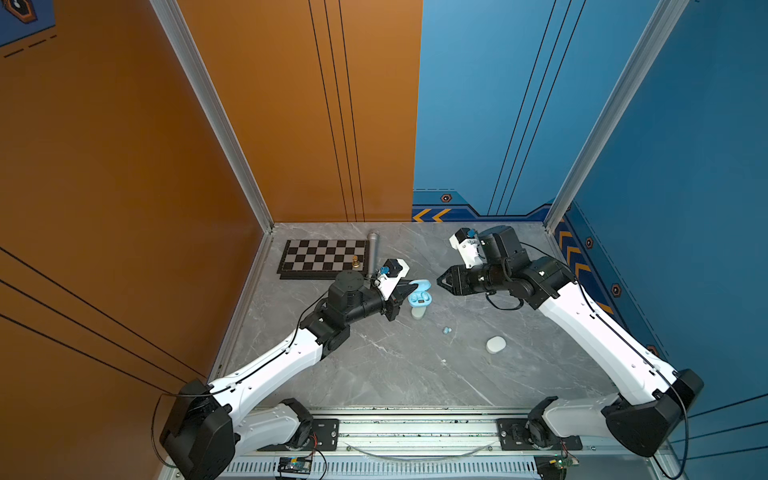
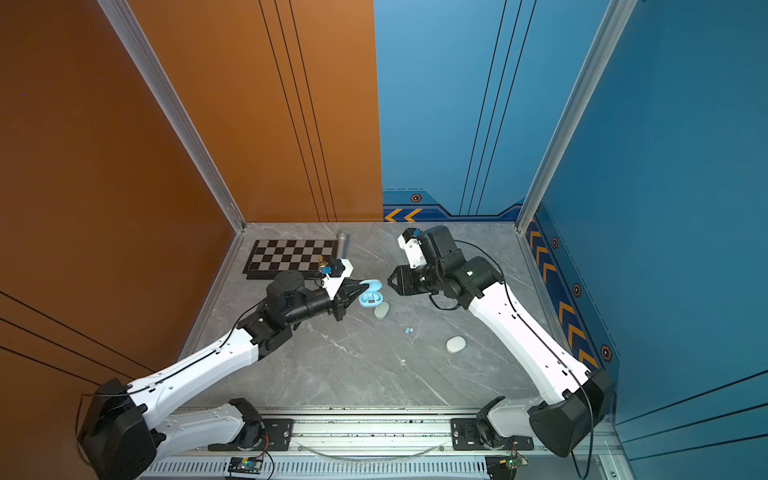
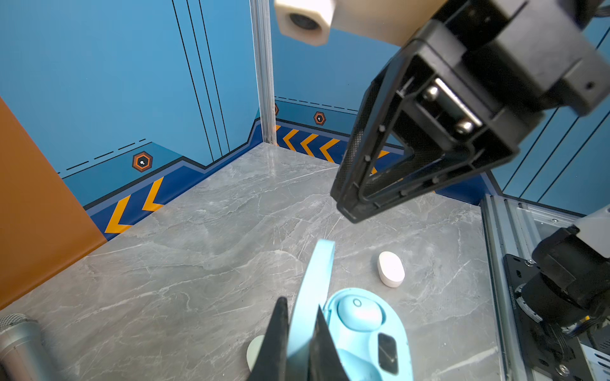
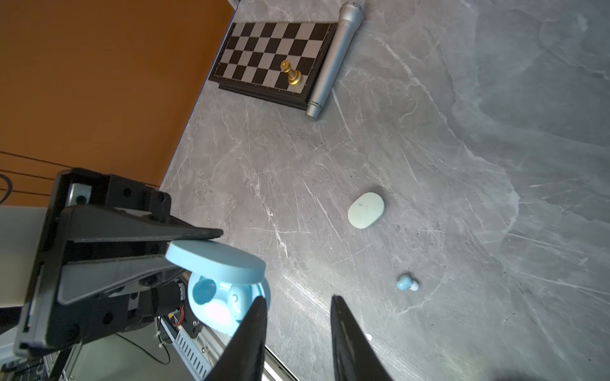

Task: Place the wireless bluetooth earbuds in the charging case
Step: 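Open the right gripper and move it over the remaining earbud, then lower the right gripper and close it on the second earbud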

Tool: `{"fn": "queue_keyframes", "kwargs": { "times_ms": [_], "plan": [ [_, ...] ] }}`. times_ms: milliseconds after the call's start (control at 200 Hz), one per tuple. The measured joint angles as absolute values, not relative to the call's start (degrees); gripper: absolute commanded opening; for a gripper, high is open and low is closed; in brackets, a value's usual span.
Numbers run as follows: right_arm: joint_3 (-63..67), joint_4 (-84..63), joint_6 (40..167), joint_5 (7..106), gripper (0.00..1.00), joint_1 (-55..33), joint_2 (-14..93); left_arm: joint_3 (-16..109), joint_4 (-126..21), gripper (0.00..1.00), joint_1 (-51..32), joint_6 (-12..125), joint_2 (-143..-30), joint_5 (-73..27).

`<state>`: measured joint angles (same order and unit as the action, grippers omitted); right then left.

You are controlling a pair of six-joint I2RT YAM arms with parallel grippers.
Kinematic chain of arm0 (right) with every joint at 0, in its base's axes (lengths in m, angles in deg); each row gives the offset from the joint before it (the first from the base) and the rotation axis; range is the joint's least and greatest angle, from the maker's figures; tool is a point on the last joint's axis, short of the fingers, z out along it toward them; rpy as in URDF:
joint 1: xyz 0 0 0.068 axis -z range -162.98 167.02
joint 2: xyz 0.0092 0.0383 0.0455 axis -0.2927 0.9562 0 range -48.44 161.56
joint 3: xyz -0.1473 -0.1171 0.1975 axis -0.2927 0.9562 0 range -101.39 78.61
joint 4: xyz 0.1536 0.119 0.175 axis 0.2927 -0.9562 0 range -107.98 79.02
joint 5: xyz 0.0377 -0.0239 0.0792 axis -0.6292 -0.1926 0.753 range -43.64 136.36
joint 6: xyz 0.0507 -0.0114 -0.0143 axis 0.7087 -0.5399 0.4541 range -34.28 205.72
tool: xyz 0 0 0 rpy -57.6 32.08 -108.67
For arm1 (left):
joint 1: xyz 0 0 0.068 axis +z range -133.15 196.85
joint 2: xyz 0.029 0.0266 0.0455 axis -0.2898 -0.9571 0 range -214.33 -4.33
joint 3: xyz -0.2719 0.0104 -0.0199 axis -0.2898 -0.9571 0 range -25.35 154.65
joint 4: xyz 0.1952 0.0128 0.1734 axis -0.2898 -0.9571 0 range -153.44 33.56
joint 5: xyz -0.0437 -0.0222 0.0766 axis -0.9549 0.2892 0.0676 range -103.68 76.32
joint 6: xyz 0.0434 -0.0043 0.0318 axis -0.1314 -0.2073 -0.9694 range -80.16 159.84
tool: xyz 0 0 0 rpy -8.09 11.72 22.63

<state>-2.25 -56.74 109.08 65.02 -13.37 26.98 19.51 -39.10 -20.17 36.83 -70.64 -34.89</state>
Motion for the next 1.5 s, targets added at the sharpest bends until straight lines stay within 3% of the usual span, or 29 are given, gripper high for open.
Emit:
{"fn": "queue_keyframes", "kwargs": {
  "times_ms": [145, 290, 566, 826, 1497],
  "plan": [
    [3.0, -56.6, 111.9, 64.3, 0.33, -8.5, 26.2, 17.3, -38.9, 0.0, -20.2, 36.9, -68.2, -34.0],
    [4.3, -59.0, 109.0, 63.9, 0.35, -8.5, 33.1, 13.0, -38.4, 0.0, -20.2, 38.9, -65.5, -33.2],
    [5.0, -59.6, 80.4, 59.1, 0.4, -14.2, 49.3, 4.9, -38.8, 0.0, -20.3, 43.3, -59.7, -31.2],
    [5.0, -57.4, 63.3, 48.0, 0.5, -16.2, 56.8, 2.9, -38.6, 0.0, -20.7, 44.5, -55.9, -28.2],
    [5.6, -55.7, 58.5, 41.6, 0.51, -19.1, 58.4, 2.7, -38.7, 0.0, -20.6, 44.2, -54.9, -26.9]
  ]
}}
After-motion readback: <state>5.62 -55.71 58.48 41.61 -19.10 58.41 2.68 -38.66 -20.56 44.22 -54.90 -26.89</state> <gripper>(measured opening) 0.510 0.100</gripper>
